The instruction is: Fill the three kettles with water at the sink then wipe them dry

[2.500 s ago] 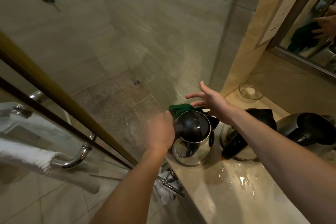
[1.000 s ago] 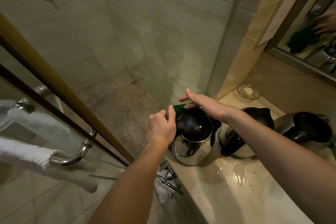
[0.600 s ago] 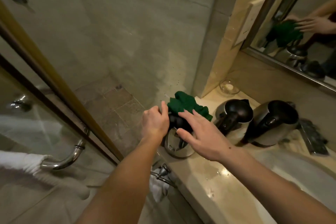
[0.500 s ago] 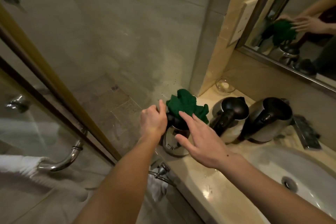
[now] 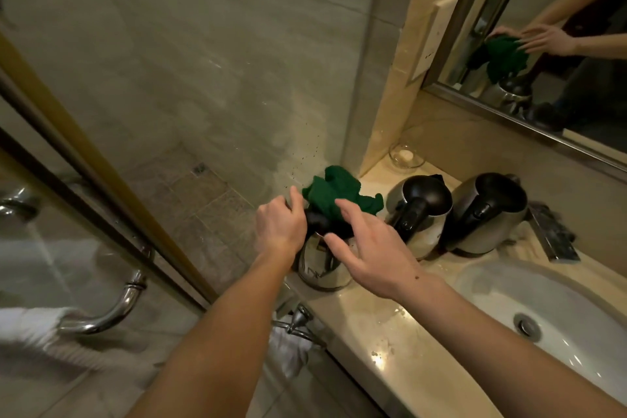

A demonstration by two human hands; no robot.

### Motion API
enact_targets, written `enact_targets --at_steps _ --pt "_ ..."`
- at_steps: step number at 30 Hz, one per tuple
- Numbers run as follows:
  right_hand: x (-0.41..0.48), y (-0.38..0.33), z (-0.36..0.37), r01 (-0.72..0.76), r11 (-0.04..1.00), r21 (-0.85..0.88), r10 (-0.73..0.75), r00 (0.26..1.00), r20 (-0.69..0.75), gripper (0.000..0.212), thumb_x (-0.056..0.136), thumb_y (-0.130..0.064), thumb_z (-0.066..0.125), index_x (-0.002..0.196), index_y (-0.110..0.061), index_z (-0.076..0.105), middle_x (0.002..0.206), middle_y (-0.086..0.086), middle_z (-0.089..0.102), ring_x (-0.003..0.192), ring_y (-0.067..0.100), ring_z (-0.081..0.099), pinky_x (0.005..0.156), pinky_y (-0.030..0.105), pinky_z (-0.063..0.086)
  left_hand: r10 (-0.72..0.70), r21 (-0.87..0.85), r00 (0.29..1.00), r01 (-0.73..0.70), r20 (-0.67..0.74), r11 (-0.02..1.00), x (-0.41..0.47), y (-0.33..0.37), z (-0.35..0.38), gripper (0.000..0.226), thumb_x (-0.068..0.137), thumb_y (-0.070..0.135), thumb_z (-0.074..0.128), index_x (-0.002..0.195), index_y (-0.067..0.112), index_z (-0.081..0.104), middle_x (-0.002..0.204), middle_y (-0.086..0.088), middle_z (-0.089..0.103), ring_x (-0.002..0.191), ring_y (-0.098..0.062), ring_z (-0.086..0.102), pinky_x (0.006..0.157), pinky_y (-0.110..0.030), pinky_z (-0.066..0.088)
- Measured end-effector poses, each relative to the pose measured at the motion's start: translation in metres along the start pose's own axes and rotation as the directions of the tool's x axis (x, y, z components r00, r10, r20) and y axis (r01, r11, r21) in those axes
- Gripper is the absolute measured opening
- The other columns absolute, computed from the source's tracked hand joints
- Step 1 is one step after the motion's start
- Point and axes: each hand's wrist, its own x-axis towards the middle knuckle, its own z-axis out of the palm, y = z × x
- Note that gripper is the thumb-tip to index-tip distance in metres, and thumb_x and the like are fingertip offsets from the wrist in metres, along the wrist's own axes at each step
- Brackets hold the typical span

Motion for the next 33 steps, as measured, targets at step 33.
enact_targets --at_steps 33 --pt "-0.091 0.075 0.039 -0.493 0.861 0.123 0.482 0.869 0.110 0.051 0.101 -0.051 0.035 0.144 -0.025 0.037 0.148 -0.004 0.041 0.135 0.016 0.036 0.113 0.035 0.031 -0.077 -0.118 0.994 0.085 0.075 0.989 -0.018 0.012 -0.011 0.063 0.104 0.052 0.024 0.108 0.004 0.064 0.100 -0.010 0.061 0.092 -0.022 0.056 0.081 -0.037 0.043"
